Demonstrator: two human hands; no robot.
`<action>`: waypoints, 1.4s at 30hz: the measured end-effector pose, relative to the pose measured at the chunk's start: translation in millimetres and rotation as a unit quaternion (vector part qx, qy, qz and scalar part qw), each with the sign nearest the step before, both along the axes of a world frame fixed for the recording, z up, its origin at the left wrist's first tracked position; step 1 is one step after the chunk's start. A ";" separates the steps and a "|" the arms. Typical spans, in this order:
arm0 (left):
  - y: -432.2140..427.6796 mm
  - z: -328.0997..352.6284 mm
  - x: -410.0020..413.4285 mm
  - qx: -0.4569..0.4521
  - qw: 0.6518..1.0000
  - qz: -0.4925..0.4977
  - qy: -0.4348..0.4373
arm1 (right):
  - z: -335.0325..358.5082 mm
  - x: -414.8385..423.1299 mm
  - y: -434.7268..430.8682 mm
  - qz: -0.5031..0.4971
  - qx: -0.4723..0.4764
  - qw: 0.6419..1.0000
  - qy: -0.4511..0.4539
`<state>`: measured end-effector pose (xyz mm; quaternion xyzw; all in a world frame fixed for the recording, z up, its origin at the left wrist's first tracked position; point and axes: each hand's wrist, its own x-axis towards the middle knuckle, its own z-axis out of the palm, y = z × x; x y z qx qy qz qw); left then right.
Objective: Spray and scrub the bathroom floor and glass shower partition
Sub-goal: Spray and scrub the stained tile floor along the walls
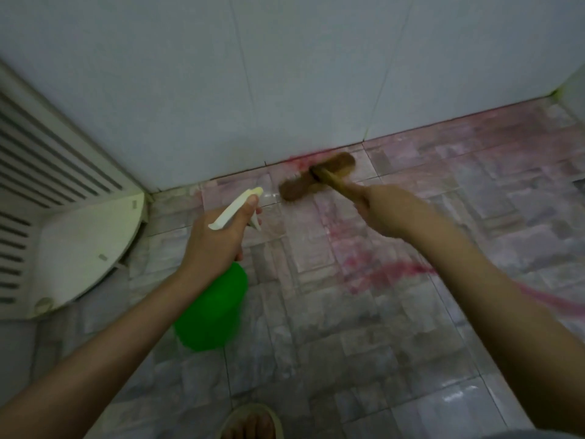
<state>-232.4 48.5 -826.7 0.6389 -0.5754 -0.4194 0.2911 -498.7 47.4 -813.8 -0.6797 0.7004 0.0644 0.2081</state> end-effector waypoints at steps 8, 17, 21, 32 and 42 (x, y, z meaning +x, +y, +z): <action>-3.4 5.8 4.1 -0.014 0.999 0.029 0.019 | -37.7 10.8 4.6 -0.050 -0.076 0.995 -0.035; -10.1 5.2 23.8 -0.022 0.999 0.042 -0.001 | -92.9 48.8 1.3 -0.151 -0.111 0.957 -0.220; -13.4 4.5 30.2 -0.013 0.998 0.056 0.005 | -109.4 97.4 12.8 -0.078 -0.096 0.966 -0.225; -16.9 14.4 35.1 -0.033 0.997 0.063 0.029 | -103.3 67.7 -1.9 -0.085 -0.094 0.972 -0.197; -12.3 8.0 38.8 -0.020 0.997 0.070 0.006 | -97.9 68.0 4.9 -0.048 -0.079 0.978 -0.185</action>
